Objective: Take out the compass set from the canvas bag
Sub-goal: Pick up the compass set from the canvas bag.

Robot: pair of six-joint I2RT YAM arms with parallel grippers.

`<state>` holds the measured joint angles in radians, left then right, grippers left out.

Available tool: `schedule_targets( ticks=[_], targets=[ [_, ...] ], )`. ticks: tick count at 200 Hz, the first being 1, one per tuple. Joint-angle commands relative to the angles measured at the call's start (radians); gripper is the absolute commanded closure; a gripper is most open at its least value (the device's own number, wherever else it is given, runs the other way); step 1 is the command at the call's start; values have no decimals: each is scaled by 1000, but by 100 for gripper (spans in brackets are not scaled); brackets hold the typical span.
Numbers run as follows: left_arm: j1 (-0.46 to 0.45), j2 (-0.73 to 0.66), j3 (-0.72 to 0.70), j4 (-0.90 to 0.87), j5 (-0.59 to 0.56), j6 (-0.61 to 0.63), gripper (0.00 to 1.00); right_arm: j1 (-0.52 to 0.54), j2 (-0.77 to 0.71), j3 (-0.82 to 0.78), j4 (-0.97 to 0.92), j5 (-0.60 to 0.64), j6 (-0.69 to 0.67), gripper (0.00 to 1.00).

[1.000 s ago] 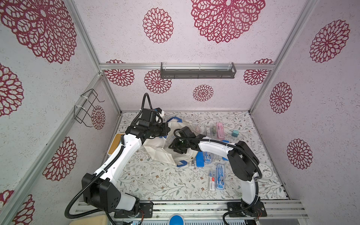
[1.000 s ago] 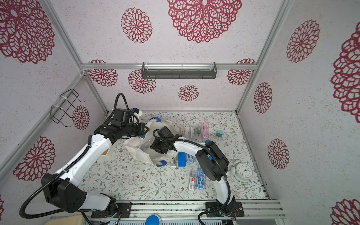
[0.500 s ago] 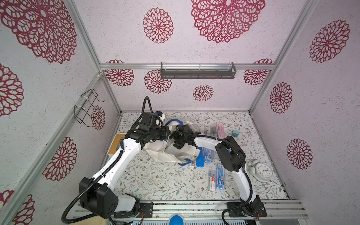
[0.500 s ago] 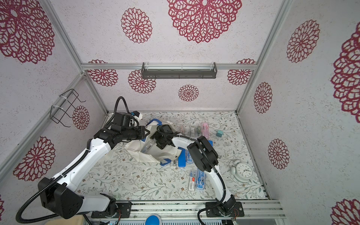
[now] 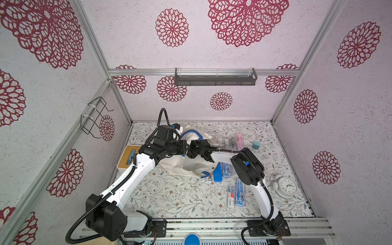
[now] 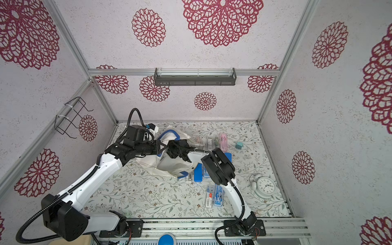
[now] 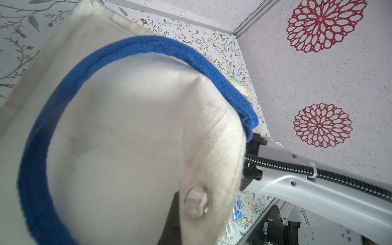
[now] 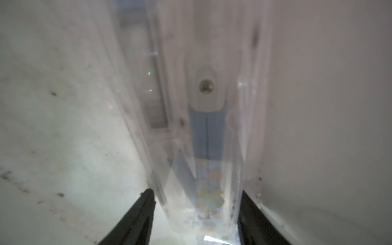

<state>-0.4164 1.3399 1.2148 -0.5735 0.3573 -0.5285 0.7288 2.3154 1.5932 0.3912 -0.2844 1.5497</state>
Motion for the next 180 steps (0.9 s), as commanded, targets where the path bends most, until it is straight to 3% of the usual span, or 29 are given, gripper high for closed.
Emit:
schedule_targets(
  ticks=[1,43,89,130,180],
  targets=[
    [-23,-66,0,55,91,-20,100,-28,1,36,59,43,14,32],
    [-31,-74,-6,46,95,-34,100,-28,35,42,74,26,58,56],
    [-36,-88,-14,37,43,-41,100,-28,11,49,69,11,11,59],
    [-18,-55,9,16,-92,-44,100,-10,-55,33,79,-41,-25,60],
    [21,32,64,-7,-159,-44,100,38,-240,-130,77,-124,-95,63]
  ],
)
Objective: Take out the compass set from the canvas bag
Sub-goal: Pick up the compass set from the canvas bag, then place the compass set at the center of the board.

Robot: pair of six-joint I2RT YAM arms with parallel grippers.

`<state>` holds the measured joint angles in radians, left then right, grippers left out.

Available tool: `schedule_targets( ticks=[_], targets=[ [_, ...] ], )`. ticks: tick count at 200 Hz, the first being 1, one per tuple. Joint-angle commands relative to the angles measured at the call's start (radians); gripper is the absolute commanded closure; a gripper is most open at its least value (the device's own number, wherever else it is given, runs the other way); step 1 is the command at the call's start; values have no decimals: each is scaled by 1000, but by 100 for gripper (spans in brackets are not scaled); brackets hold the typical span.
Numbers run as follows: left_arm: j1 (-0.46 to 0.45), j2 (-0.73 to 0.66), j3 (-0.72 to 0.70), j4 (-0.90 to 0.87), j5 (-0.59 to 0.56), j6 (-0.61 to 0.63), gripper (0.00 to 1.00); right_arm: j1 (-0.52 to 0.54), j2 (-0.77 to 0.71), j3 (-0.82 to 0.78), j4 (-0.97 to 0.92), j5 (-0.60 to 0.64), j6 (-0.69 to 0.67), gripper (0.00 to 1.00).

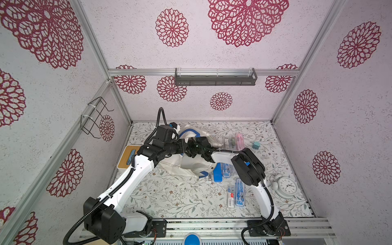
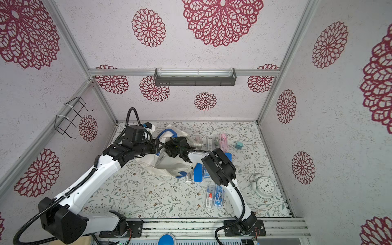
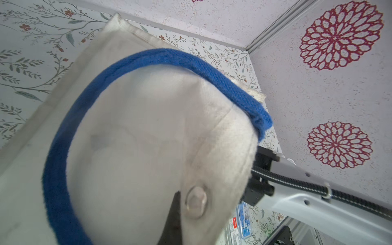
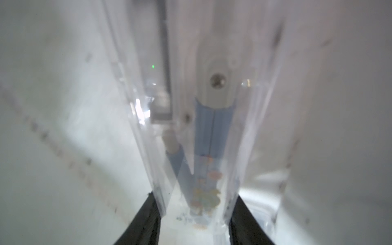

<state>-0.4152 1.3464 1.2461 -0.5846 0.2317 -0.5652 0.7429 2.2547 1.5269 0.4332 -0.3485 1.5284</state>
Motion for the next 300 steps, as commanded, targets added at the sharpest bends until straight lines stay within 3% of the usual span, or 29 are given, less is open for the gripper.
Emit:
schedule_targets(
  ticks=[1,40,92,133,173,201,250,300],
  targets=[
    [21,26,33,5,-32,-7,100,24,-185,-69,35,-61,-76,63],
    [39,52,44,24,-11,5,100,15,-356,-220,-44,-92,-171,63],
    [91,69,57,23,-3,8,100,-2,-515,-297,-221,-104,-304,65],
    [108,53,49,9,-19,21,100,-28,-669,-257,-525,-78,-511,65],
    [131,53,55,-11,-64,19,100,-30,-830,-203,-868,30,-734,65],
    [148,50,65,-17,-81,24,100,-19,-939,-257,-1040,93,-811,65],
    [156,58,80,-17,-73,43,100,40,-1101,-522,-1143,118,-770,65],
    [156,73,97,-24,-42,43,100,169,-1054,-744,-1019,65,-643,65]
  ],
)
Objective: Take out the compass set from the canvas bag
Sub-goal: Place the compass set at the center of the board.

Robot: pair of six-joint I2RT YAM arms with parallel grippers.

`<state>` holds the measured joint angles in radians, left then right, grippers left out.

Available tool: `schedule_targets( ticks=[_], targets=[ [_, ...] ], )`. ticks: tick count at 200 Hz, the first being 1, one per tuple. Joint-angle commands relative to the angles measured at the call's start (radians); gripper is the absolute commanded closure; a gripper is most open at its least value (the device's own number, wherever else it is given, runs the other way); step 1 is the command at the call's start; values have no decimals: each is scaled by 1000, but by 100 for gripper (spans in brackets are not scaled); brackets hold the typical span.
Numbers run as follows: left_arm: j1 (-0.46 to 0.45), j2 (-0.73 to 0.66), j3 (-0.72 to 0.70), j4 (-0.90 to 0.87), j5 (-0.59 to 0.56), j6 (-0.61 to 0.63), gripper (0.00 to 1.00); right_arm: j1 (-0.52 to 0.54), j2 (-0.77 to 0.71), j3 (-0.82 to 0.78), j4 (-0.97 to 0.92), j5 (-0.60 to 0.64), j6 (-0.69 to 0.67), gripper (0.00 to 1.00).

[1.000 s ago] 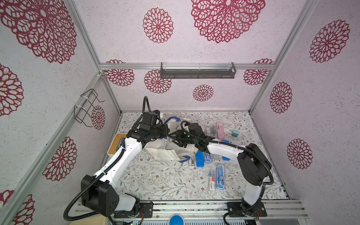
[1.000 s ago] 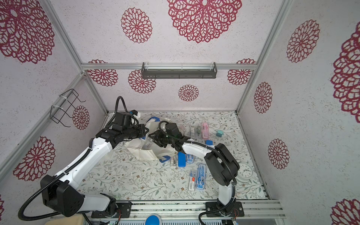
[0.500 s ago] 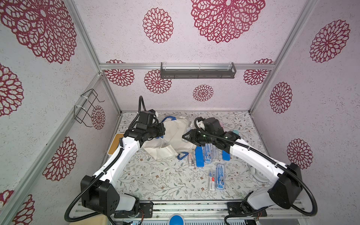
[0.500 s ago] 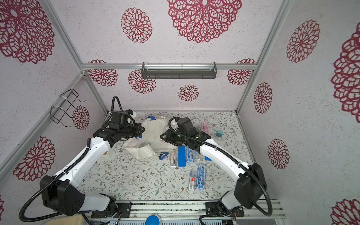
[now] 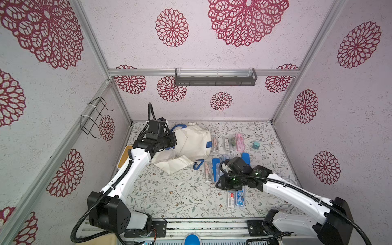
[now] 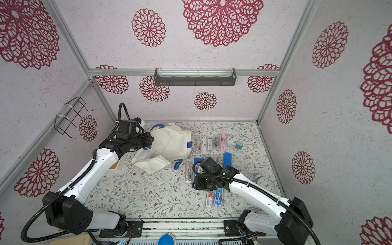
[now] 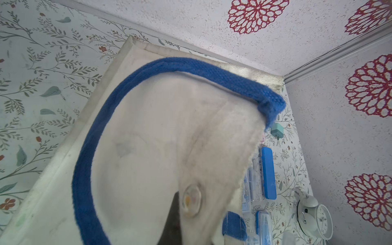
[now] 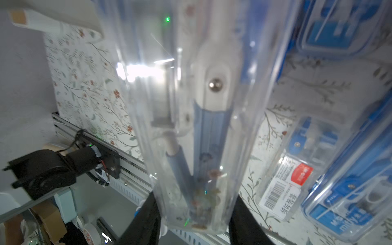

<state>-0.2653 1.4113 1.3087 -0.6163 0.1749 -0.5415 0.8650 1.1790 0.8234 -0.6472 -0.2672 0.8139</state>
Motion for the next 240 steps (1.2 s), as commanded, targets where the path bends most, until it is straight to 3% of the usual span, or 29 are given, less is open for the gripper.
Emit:
schedule_targets(
  ticks=[1,65,125,141,163,187,208,240],
  targets=[
    [7,8,35,7,16,19,100,50,22,-42,63,-16,74,65],
    [6,-29,17,-6,19,32,100,126,146,-121,201,-64,182,64],
    [6,-39,9,-1,37,33,100,149,139,-169,228,-74,256,58],
    [7,-38,9,1,51,36,100,149,143,-185,245,-85,267,52],
    [6,-40,15,4,80,52,100,147,136,-183,239,-72,268,34],
    [5,-45,25,7,109,70,100,146,102,-149,184,-23,254,22],
    [0,-54,37,11,137,98,100,143,62,-83,118,47,219,23],
    [-29,-89,32,40,144,165,100,142,-26,87,72,195,128,34]
  ],
)
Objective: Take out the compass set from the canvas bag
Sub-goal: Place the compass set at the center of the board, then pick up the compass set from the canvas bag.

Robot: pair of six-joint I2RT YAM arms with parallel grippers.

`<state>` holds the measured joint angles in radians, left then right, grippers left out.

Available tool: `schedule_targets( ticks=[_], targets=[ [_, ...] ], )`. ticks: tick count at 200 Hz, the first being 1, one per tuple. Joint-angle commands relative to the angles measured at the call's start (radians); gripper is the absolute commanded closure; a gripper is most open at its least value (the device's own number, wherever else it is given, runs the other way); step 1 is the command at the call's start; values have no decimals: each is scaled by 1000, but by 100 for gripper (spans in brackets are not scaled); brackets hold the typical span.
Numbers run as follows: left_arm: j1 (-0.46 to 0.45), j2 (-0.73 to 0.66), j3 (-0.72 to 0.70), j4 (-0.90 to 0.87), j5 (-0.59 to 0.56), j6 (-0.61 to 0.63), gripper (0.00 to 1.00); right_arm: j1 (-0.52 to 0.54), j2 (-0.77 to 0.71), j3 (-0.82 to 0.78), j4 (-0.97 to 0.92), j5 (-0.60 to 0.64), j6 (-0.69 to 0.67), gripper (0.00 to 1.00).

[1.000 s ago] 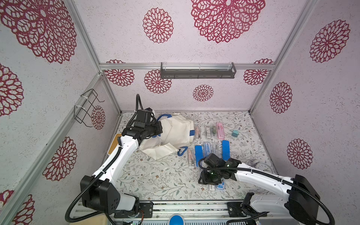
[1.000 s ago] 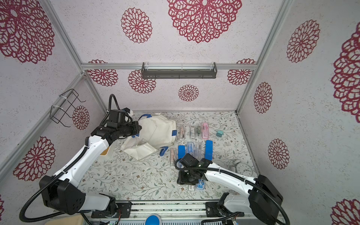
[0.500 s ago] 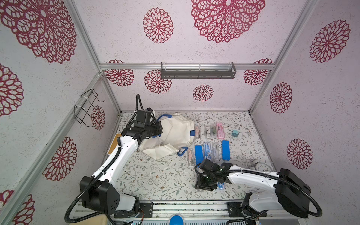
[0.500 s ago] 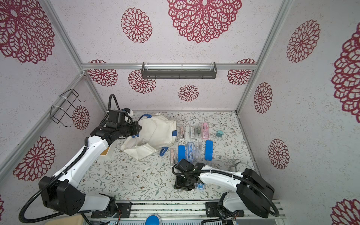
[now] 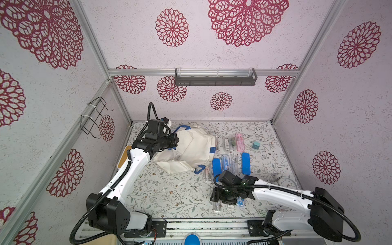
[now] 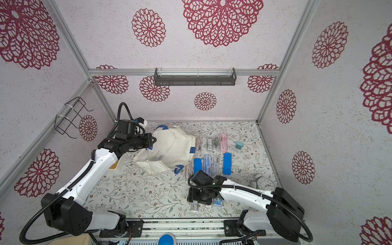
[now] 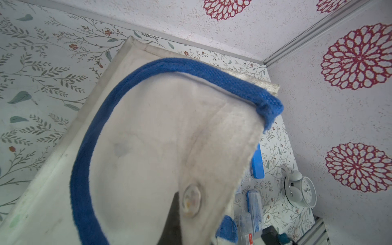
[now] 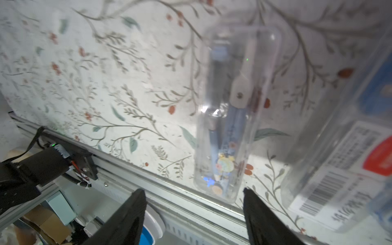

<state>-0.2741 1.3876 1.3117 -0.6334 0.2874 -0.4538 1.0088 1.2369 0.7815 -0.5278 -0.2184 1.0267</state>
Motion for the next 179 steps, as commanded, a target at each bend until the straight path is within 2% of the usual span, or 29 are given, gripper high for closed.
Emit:
schedule_targets(
  ticks=[1,20,41,83,110,139,179],
  targets=[
    [-21,-66,29,57,30,79,100,-2,-86,135,-47,149,-88,34],
    [-44,-85,21,73,19,111,100,-1,-101,231,0,214,-145,44],
    [-74,-103,6,97,-2,135,100,-1,-57,289,122,238,-179,48],
    [-161,-122,11,128,-121,200,100,-11,221,496,146,259,-191,55],
    [-181,-121,21,128,-154,203,100,-20,367,642,125,246,-210,53],
    [-187,-126,18,133,-178,170,100,-93,469,669,117,166,-110,50],
    [-211,-142,-17,168,-201,109,100,-212,534,571,351,30,113,42]
  ],
)
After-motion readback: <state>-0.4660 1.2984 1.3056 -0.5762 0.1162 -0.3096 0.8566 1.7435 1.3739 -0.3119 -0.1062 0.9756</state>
